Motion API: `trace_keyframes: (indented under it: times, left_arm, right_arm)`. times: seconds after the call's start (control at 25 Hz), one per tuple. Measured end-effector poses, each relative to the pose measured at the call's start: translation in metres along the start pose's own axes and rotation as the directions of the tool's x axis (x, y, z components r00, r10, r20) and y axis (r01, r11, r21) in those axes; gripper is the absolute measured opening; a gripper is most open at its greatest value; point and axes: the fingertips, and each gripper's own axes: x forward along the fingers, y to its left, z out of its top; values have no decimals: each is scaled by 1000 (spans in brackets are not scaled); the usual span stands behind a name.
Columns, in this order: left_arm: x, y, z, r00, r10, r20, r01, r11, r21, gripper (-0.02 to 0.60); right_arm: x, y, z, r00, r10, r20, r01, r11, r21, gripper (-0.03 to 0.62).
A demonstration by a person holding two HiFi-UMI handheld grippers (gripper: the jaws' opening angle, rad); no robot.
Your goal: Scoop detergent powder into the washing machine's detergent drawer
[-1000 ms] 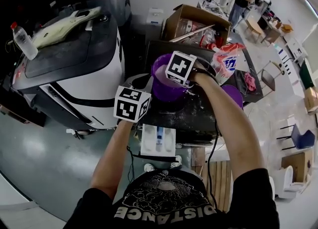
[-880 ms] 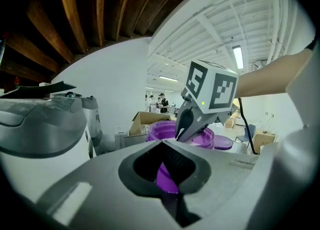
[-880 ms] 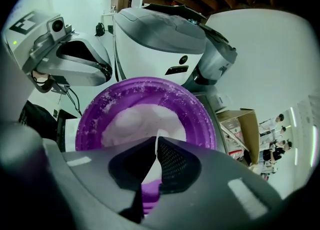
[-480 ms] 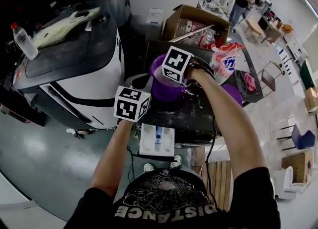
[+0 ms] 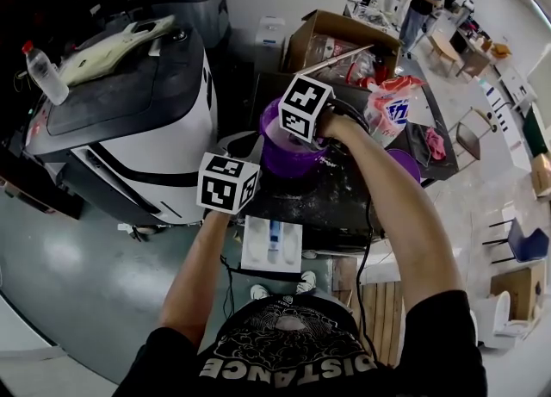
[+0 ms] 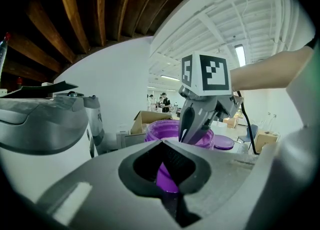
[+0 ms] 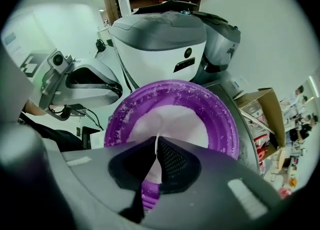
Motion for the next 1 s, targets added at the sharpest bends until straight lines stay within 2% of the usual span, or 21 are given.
trace_keyframes:
  times: [0.24, 0.56, 1.0]
  left_arm:
    - [0, 0, -1, 1000, 9, -2, -9, 1000, -2, 0]
    - [1, -3, -2, 1000, 13, -5, -13, 1000, -1, 0]
    - [-2, -7, -2, 1000, 30, -7, -30, 1000, 1, 0]
  right_arm:
    - [-4, 3, 4, 996, 64, 57, -69, 994, 83, 35]
    - [-12, 8, 12, 980, 141, 142, -165, 970, 178, 35]
    - [-30, 16, 27, 907, 257, 333, -362, 881, 304, 36]
